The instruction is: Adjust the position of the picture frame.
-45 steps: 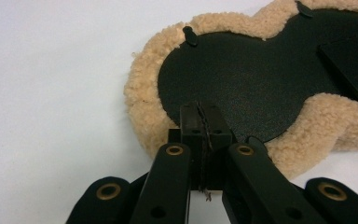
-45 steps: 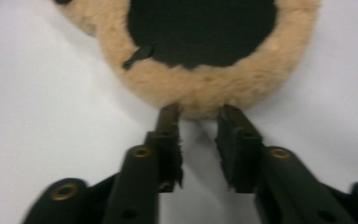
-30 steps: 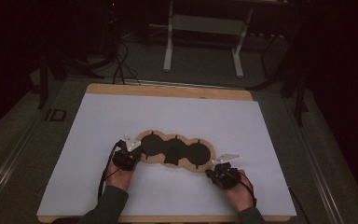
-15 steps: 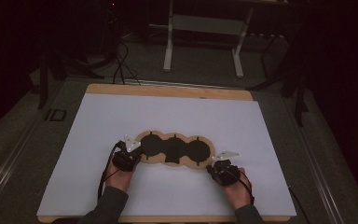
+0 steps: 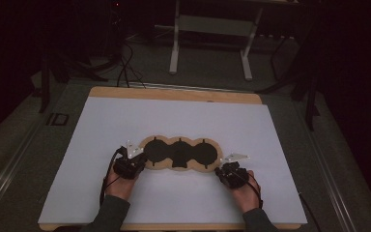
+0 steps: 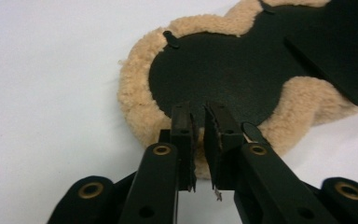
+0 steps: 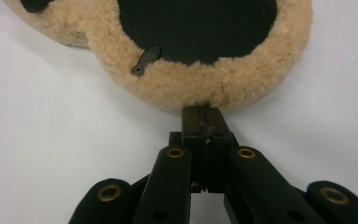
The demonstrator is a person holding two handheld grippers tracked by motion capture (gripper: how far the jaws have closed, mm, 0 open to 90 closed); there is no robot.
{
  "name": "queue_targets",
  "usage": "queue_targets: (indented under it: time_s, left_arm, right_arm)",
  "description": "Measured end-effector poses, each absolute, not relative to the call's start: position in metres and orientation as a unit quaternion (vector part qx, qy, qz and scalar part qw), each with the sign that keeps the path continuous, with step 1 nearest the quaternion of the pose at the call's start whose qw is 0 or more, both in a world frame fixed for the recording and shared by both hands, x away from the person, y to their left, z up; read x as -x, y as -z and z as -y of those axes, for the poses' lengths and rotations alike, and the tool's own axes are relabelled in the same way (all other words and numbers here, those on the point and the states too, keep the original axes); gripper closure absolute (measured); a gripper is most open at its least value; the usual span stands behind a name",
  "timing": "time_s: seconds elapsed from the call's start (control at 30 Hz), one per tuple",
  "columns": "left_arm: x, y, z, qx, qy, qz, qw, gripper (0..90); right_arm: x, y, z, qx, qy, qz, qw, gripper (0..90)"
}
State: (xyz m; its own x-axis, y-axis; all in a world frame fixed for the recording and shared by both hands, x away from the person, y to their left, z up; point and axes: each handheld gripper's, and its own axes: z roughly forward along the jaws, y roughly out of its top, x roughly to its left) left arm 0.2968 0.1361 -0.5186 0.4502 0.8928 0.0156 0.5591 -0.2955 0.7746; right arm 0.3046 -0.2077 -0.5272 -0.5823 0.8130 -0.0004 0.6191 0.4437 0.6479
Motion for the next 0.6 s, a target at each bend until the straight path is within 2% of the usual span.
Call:
queue_targets:
  time_s: [0.27, 0.6]
  left_arm:
    - [-0.2912, 0.5128, -0.1397, -0.766, -0.213, -0.462, 0.394, 72.6]
    - [-0.2909, 0.5096, -0.1423, -0.759, -0.205, -0.463, 0.409, 67.6]
  right_arm:
    - [-0.3088, 0.5292, 0.2096, -0.428, -0.312, -0.833, 0.162, 89.2]
    - [-0.3076, 0.5288, 0.2117, -0.426, -0.312, -0.833, 0.163, 85.6]
